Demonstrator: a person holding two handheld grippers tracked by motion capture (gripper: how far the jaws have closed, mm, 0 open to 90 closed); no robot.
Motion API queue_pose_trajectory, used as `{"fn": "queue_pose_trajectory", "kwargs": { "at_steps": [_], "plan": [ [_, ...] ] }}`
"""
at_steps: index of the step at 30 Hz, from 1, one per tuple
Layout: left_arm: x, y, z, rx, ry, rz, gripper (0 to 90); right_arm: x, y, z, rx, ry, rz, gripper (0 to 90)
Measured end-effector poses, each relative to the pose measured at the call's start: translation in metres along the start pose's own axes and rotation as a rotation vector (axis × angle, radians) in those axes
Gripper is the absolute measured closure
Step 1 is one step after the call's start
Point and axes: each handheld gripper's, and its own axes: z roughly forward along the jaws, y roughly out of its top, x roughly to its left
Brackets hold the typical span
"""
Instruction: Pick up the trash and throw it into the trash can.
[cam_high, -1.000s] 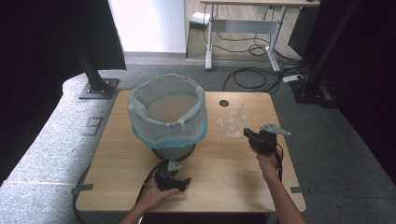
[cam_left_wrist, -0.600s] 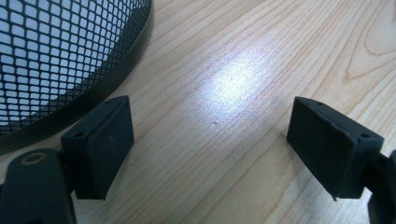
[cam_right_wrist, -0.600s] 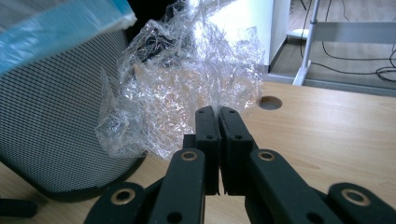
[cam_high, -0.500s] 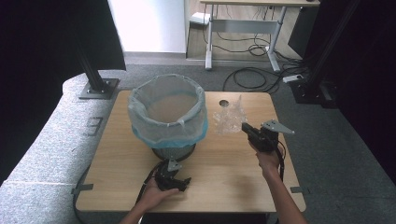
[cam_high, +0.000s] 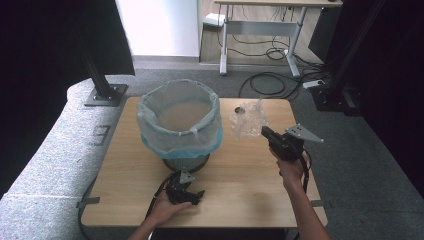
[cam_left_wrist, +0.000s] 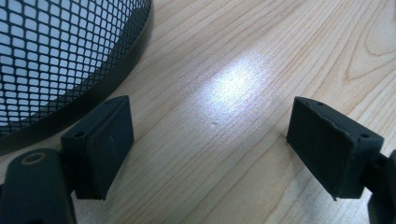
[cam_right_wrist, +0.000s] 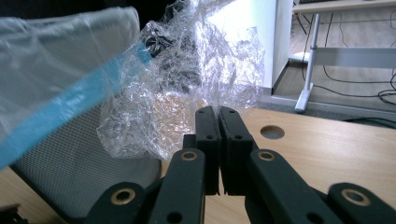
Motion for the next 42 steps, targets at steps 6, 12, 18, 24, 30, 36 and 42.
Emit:
{"fn": "queue_pose_trajectory", "kwargs": {
  "at_steps": [6,12,18,24,30,36,42],
  "plan": [
    [0.0,0.0,0.0,0.0,0.0,0.0,14.8,0.005,0.01,-0.006,-0.031,0.014,0.0,86.6],
    [0.0,0.0,0.0,-0.001,0.0,-0.001,14.8,0.01,0.017,-0.01,-0.057,0.025,-0.01,86.6],
    [0.0,0.0,0.0,-0.002,0.0,-0.001,14.8,0.016,0.022,-0.012,-0.078,0.034,-0.02,86.7],
    [0.0,0.0,0.0,-0.002,0.0,-0.001,14.7,0.019,0.026,-0.014,-0.099,0.041,-0.014,86.7],
    [0.0,0.0,0.0,-0.003,-0.001,-0.002,14.7,0.024,0.029,-0.014,-0.109,0.052,-0.018,86.7],
    [0.0,0.0,0.0,-0.003,0.0,-0.002,14.8,0.028,0.031,-0.008,-0.105,0.064,-0.025,86.7],
    [0.0,0.0,0.0,-0.003,0.0,-0.002,14.8,0.031,0.031,0.0,-0.097,0.064,-0.027,86.7]
  ]
}}
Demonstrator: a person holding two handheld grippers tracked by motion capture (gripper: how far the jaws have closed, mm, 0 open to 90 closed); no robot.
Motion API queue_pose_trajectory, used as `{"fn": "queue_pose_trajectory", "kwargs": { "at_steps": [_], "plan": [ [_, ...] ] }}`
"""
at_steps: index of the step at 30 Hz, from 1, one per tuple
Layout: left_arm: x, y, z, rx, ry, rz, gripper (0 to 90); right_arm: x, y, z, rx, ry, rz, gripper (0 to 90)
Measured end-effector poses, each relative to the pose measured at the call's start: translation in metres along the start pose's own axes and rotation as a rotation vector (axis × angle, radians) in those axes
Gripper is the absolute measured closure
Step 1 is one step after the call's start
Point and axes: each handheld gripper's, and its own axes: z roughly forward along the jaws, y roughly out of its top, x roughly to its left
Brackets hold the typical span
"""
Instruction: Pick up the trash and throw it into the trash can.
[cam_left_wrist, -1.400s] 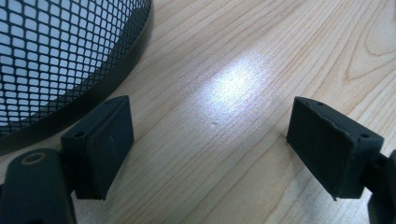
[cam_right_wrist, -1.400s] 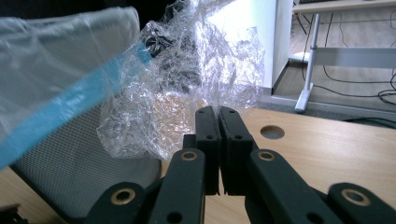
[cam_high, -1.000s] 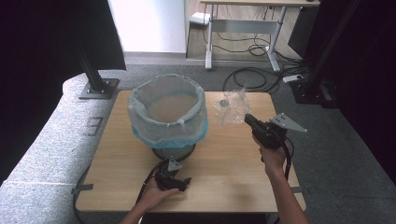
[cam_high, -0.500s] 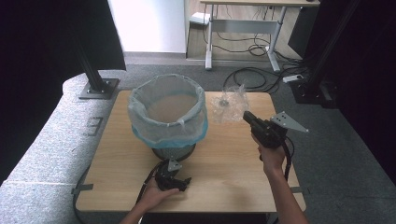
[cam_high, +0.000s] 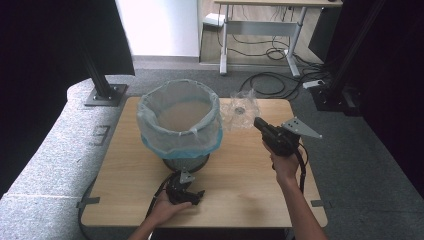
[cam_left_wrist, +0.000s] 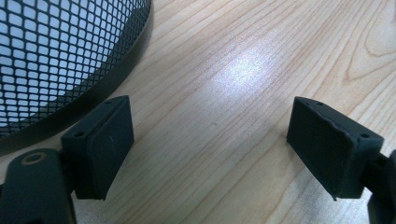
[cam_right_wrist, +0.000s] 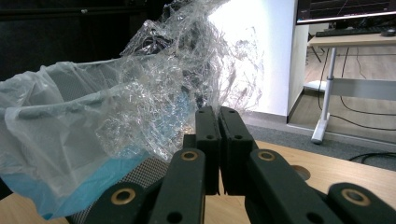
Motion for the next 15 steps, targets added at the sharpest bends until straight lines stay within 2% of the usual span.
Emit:
{"fn": "queue_pose_trajectory", "kwargs": {
  "at_steps": [6,15],
  "plan": [
    [0.0,0.0,0.0,0.0,-0.002,-0.002,14.8,0.0,0.007,0.005,-0.012,-0.023,0.014,86.7],
    [0.0,0.0,0.0,0.001,-0.002,0.0,14.8,0.013,0.029,0.011,-0.048,-0.01,0.008,86.7]
  ]
}}
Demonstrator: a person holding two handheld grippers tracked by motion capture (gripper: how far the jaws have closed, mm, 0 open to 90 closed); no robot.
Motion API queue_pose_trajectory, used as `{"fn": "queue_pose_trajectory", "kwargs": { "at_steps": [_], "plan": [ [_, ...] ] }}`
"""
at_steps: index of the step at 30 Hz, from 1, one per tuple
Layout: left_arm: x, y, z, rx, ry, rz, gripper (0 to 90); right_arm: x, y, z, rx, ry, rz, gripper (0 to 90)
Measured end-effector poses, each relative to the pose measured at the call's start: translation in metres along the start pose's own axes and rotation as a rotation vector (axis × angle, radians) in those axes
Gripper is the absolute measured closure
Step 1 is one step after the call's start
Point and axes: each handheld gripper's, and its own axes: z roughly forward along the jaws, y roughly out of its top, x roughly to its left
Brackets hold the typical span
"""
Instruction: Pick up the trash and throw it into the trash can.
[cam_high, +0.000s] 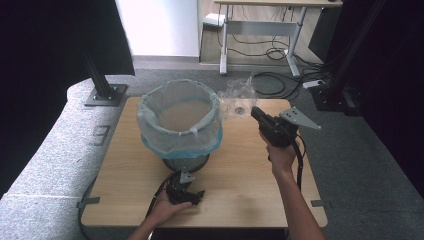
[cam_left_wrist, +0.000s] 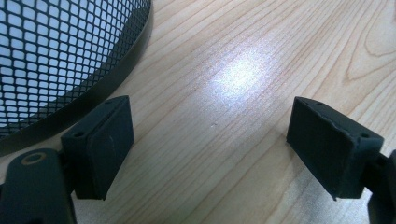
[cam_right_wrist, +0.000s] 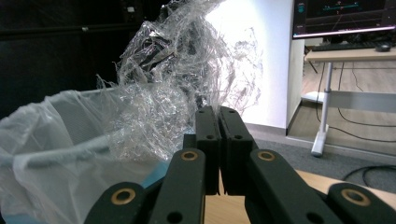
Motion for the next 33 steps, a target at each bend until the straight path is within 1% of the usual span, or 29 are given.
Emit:
{"fn": "queue_pose_trajectory", "kwargs": {
  "at_steps": [10,19,23,28,31,33],
  "plan": [
    [0.0,0.0,0.0,0.002,0.001,0.006,14.8,0.02,0.018,0.013,-0.017,0.027,-0.026,86.7],
    [0.0,0.0,0.0,0.002,0.001,0.006,14.8,0.028,0.029,0.022,-0.037,0.034,-0.026,86.7],
    [0.0,0.0,0.0,0.003,0.001,0.007,14.8,0.031,0.031,0.025,-0.048,0.035,-0.023,86.7],
    [0.0,0.0,0.0,0.004,0.001,0.007,14.8,0.034,0.032,0.03,-0.042,0.047,-0.001,86.7],
    [0.0,0.0,0.0,0.004,0.001,0.007,14.8,0.036,0.034,0.034,-0.039,0.054,0.0,86.7],
    [0.0,0.0,0.0,0.004,0.001,0.007,14.8,0.038,0.034,0.038,-0.026,0.058,-0.006,86.7]
  ]
}}
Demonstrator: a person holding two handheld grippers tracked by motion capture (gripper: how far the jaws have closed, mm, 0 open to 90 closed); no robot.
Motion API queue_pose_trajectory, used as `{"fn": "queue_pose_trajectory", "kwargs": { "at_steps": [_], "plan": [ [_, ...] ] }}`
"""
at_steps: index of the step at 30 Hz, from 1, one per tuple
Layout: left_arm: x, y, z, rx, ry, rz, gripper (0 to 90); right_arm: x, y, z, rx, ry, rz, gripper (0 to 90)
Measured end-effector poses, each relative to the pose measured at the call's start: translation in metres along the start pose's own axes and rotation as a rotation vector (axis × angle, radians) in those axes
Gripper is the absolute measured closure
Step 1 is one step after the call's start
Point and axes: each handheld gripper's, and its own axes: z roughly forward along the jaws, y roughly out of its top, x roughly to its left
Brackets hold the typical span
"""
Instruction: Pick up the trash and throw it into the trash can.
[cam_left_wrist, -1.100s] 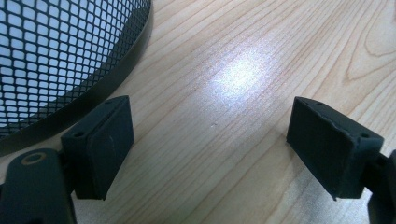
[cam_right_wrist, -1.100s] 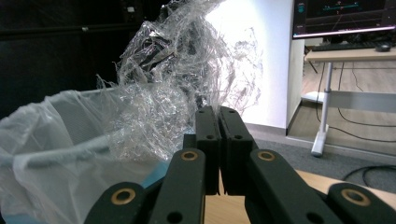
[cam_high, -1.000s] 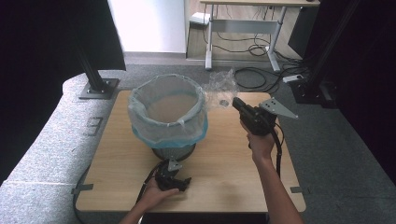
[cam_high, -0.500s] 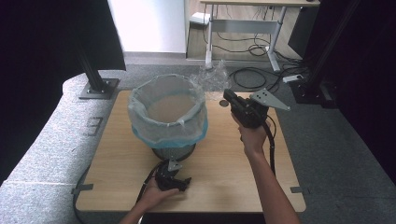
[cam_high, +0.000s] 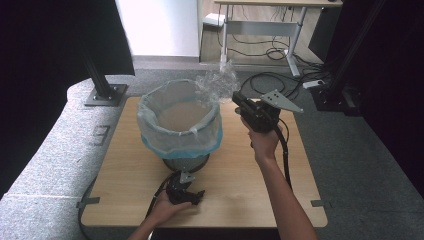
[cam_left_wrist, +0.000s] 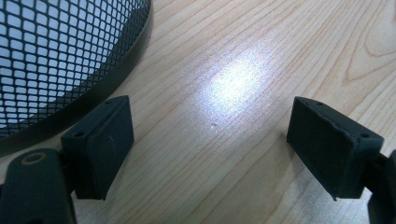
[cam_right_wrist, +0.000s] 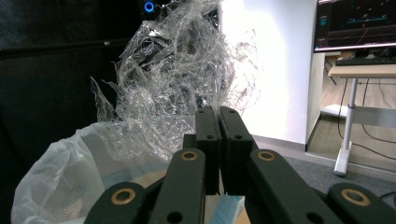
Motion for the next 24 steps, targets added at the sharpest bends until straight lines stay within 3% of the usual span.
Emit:
{"fn": "queue_pose_trajectory", "kwargs": {
  "at_steps": [16,24],
  "plan": [
    [0.0,0.0,0.0,0.0,0.0,0.0,14.9,0.021,-0.008,0.035,0.038,0.042,-0.021,86.7],
    [0.0,0.0,0.0,0.0,0.0,0.0,14.8,0.031,-0.013,0.053,0.057,0.064,-0.007,86.7]
  ]
}}
